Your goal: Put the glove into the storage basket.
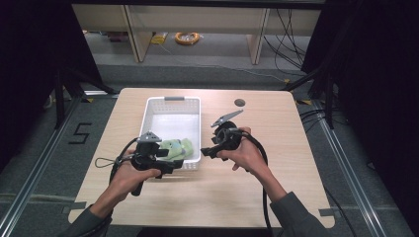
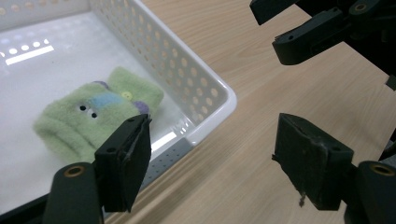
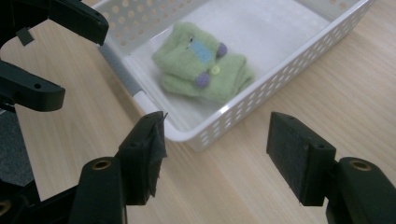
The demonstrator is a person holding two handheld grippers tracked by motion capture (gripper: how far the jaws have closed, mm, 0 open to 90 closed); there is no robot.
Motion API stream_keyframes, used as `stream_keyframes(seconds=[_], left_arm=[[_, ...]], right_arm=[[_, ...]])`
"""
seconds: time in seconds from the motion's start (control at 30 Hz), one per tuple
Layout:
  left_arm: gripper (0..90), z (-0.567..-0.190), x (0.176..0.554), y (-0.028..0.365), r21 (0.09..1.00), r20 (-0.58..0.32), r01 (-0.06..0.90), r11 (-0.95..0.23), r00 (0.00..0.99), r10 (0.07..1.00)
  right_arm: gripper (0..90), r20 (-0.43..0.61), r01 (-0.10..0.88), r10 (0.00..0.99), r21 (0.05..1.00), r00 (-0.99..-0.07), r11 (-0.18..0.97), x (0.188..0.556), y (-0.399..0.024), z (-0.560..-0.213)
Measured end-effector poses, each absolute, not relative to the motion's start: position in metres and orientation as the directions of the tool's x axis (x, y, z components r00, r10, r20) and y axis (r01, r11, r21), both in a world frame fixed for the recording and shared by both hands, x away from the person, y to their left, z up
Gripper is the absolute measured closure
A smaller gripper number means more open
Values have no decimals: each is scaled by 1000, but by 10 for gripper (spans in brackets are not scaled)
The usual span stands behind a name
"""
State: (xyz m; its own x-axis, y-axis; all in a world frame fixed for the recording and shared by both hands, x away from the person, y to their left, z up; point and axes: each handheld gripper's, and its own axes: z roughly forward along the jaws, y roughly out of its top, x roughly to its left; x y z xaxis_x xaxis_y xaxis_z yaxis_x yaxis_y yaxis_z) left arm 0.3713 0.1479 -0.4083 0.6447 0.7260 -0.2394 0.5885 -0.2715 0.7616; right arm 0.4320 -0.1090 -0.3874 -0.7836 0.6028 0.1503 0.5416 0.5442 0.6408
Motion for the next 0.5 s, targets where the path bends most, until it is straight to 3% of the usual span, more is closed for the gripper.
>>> stream_keyframes(seconds=[0.27, 0.5], left_arm=[[152, -413, 353, 139, 796, -232, 547, -258, 670, 705], [153, -422, 345, 131, 804, -243, 537, -256, 689, 683]], right_arm=[[297, 151, 538, 613, 666, -775, 517, 415, -130, -388], [297, 142, 503, 600, 712, -787, 490, 403, -146, -395]])
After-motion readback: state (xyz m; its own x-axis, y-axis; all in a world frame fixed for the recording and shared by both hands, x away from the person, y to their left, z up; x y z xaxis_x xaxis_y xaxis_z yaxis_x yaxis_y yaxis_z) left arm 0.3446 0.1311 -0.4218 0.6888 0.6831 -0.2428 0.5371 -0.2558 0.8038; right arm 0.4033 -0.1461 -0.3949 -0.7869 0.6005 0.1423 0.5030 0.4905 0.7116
